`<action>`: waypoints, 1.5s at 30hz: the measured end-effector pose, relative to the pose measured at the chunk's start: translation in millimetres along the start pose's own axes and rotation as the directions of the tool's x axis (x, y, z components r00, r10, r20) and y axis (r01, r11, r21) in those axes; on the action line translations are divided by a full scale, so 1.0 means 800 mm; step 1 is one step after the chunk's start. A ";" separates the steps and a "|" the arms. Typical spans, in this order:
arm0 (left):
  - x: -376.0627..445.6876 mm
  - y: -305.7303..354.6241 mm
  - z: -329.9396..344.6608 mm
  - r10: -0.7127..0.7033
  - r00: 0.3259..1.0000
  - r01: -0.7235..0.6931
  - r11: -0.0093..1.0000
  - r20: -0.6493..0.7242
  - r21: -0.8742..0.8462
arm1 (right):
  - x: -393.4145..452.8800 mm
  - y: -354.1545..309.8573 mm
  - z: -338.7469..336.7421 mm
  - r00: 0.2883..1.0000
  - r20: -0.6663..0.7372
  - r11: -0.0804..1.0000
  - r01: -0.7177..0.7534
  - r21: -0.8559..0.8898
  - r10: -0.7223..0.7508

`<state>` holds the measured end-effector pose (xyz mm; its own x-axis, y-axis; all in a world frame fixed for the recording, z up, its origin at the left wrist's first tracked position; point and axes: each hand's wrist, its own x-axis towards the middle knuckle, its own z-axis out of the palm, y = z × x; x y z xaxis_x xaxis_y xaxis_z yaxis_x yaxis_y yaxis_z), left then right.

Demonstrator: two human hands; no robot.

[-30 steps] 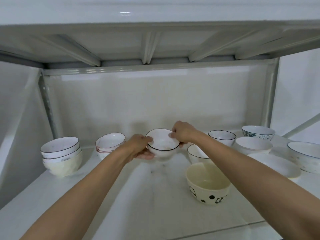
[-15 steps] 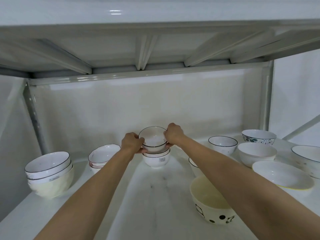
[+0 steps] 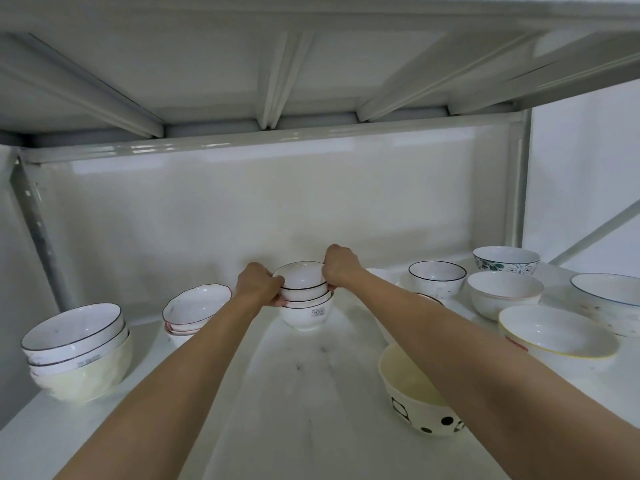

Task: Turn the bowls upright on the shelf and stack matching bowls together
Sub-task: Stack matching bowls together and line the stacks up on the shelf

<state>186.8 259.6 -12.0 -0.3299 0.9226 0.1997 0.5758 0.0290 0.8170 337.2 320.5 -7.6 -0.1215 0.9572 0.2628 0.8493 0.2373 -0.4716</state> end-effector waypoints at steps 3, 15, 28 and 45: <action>-0.002 -0.001 0.003 0.019 1.000 -0.019 0.996 0.000 0.090 | -0.004 0.006 -0.001 1.000 0.007 1.000 -0.006 0.021 0.006; -0.063 0.062 0.051 0.340 0.940 -0.337 0.939 -0.038 0.064 | -0.030 0.025 -0.071 0.999 0.031 0.997 0.031 0.067 -0.033; -0.139 0.080 0.064 -0.126 0.636 -0.222 0.915 0.761 0.336 | -0.121 0.114 -0.158 0.757 0.648 0.973 0.078 -0.219 0.086; -0.159 0.094 0.066 -0.135 0.468 -0.034 0.985 0.873 0.171 | -0.163 0.142 -0.152 0.605 0.782 0.989 0.094 0.116 -0.149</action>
<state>311.7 164.5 -4.5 0.4206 0.7639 -0.4894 0.7064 0.0627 0.7050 511.8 202.4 6.7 -0.6020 0.6737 -0.4286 0.7688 0.3440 -0.5391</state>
